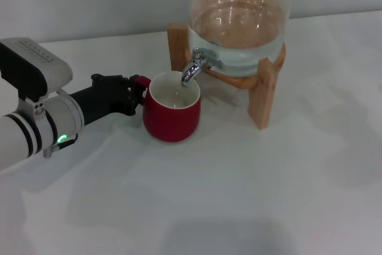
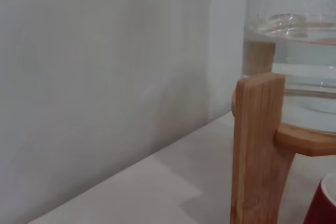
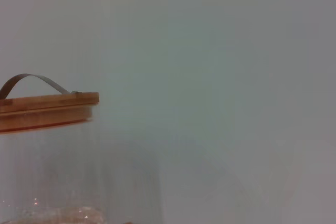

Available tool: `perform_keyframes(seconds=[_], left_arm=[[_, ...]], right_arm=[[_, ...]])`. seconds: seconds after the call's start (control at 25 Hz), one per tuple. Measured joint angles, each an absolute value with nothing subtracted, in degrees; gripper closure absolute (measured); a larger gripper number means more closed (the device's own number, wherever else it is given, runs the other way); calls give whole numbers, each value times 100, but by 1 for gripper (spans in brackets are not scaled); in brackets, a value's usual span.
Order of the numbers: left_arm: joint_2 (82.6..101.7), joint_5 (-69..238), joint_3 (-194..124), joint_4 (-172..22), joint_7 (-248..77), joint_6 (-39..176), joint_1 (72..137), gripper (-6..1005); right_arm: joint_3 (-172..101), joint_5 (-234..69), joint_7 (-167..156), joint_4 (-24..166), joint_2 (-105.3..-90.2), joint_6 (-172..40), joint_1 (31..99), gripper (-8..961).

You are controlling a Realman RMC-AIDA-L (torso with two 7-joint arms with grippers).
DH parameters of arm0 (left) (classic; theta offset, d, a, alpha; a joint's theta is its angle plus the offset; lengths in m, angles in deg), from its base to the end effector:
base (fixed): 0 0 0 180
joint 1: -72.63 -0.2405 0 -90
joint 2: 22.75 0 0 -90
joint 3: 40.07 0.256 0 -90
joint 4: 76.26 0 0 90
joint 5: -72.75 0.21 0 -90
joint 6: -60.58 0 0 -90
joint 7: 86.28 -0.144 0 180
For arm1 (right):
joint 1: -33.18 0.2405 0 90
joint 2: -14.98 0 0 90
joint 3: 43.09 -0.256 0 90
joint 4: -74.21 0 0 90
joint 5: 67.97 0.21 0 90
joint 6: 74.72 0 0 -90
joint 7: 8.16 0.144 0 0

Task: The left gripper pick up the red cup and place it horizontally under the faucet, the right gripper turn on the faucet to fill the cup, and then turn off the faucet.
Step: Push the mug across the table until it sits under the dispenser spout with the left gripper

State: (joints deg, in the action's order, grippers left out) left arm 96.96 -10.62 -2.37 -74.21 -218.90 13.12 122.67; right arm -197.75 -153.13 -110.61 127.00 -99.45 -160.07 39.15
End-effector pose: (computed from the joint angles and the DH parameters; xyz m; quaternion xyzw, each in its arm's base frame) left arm -0.2302 0.4034 -0.0957 -0.9195 -0.1949 -0.1687 0.2968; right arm 0.3660 0.2474 0.1787 -0.7622 0.2477 0.3250 0.5021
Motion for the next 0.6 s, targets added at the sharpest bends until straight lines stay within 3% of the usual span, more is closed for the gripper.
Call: perform_keyframes(seconds=[0.6], left_arm=[[9705,-792,-227,-7513,-21659,1235,12277,867]], right_arm=[[-19776,-15313,-11070,12695,-9944,-15992,3939,231]])
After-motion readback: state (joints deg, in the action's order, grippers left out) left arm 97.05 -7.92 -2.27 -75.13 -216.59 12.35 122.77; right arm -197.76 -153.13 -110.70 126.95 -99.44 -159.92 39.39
